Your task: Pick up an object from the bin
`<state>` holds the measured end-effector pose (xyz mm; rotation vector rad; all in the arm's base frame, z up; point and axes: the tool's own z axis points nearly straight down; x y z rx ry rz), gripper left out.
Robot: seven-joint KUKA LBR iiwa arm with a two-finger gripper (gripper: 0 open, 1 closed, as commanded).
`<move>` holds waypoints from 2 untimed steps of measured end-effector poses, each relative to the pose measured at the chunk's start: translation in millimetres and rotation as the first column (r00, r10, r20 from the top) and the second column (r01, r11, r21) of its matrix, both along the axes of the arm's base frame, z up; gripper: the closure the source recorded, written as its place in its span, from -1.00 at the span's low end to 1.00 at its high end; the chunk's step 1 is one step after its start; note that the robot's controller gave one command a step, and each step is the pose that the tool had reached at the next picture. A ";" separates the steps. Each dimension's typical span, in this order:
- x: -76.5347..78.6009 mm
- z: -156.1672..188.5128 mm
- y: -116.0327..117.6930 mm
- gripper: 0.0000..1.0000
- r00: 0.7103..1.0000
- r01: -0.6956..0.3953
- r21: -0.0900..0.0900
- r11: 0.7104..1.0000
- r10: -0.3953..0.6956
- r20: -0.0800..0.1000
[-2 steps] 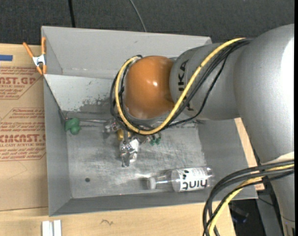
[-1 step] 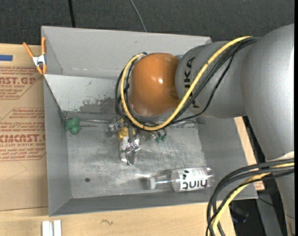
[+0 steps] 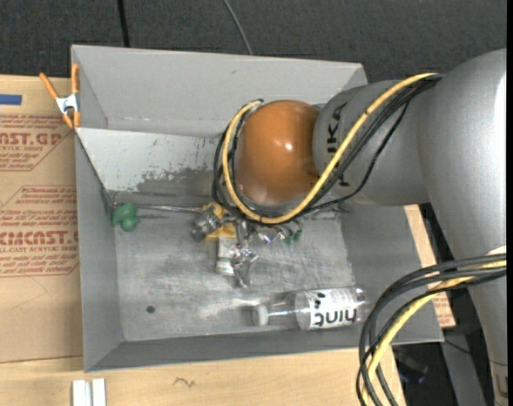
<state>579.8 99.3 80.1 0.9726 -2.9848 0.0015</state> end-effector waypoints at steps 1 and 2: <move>6.8 -4.1 -5.9 1.00 1.000 -0.015 -0.002 1.000 0.015 -0.027; 6.8 -4.1 -5.8 1.00 1.000 -0.015 -0.001 1.000 0.015 -0.027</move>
Offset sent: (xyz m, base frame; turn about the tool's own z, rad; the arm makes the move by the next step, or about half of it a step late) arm 0.0000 0.0000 0.0000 0.0000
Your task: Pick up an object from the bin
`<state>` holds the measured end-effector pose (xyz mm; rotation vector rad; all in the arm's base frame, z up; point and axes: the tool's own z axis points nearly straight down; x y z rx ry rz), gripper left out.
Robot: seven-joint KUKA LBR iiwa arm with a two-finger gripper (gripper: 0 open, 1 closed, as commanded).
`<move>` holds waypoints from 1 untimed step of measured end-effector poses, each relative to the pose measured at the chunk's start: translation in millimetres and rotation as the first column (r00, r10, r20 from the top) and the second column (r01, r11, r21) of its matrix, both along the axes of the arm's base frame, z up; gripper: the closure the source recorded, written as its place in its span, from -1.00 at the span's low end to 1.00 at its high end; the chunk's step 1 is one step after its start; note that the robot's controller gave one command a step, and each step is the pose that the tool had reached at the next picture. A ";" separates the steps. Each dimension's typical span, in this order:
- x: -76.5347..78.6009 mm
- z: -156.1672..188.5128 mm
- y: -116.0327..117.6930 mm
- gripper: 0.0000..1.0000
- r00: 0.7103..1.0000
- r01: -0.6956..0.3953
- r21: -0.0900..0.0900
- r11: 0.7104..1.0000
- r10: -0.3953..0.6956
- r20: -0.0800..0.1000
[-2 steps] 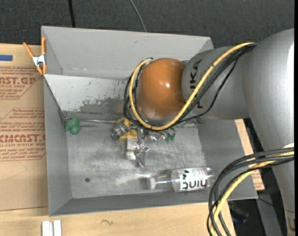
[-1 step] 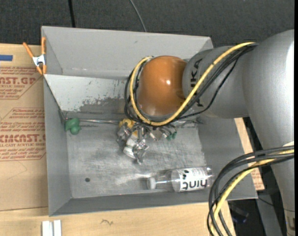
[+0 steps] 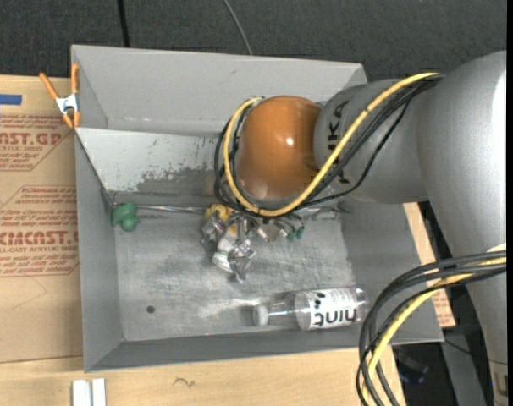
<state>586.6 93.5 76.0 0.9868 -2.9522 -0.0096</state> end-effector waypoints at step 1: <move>-0.9 1.2 0.5 1.00 1.000 0.000 0.002 1.000 0.000 0.002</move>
Offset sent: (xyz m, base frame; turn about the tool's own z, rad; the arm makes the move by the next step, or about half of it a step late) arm -0.0001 -0.0001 0.0574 0.0002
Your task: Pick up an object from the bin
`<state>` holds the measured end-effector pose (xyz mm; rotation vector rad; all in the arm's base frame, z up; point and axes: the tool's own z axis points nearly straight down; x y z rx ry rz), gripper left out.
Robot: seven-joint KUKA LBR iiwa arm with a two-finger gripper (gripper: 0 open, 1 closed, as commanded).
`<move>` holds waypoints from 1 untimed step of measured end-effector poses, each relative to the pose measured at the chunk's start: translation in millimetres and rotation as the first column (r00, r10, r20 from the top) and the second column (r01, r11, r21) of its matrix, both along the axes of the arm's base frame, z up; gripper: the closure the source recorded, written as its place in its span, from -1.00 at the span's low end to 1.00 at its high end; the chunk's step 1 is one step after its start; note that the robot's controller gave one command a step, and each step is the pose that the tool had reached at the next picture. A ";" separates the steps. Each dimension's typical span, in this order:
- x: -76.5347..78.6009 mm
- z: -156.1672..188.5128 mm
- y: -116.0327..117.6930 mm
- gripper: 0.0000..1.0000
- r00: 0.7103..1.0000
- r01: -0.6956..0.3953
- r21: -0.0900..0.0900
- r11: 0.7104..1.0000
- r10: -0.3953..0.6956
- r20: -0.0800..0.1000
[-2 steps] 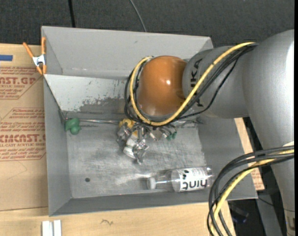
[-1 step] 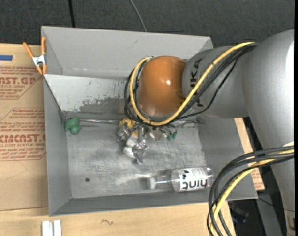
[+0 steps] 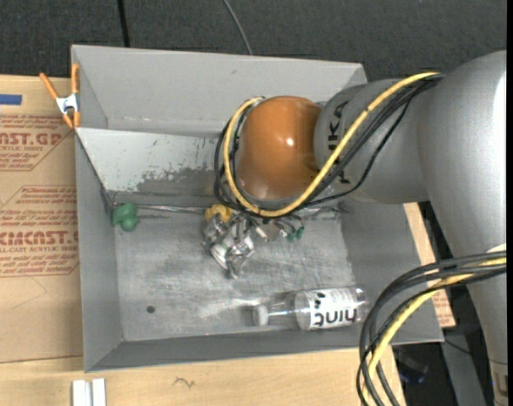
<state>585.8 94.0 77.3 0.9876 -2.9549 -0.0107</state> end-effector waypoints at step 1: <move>-2.5 5.5 1.6 1.00 1.000 -0.001 0.005 1.000 0.001 0.006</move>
Offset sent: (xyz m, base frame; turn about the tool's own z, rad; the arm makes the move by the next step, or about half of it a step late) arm -0.0001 0.0001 0.0460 0.0001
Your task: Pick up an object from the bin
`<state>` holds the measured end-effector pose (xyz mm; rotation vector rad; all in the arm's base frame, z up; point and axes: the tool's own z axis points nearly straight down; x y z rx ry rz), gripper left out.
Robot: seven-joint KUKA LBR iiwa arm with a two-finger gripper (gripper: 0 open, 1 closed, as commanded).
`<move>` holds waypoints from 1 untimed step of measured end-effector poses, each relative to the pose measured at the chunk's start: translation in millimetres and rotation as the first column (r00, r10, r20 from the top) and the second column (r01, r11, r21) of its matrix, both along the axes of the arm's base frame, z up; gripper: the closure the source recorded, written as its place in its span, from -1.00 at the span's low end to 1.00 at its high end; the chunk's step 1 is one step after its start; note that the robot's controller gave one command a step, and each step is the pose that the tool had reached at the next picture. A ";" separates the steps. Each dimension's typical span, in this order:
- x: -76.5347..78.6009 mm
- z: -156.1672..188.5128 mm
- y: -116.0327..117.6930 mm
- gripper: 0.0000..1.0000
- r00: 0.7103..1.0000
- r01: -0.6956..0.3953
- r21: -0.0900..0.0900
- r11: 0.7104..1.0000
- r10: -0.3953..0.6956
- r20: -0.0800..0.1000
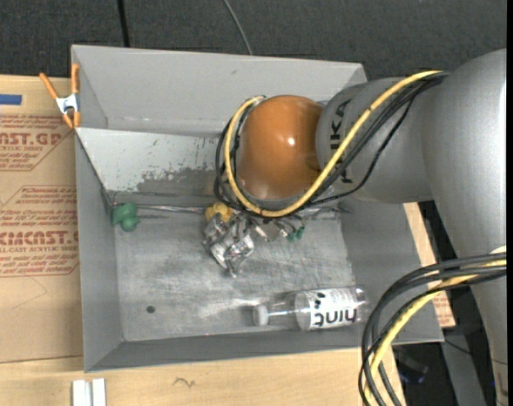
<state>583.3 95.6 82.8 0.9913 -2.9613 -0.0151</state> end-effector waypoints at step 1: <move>0.8 15.6 0.1 1.00 1.000 0.000 0.000 1.000 0.000 0.010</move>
Offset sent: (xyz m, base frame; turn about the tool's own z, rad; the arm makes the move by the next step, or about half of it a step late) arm -0.0001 -0.0001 0.0548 0.0001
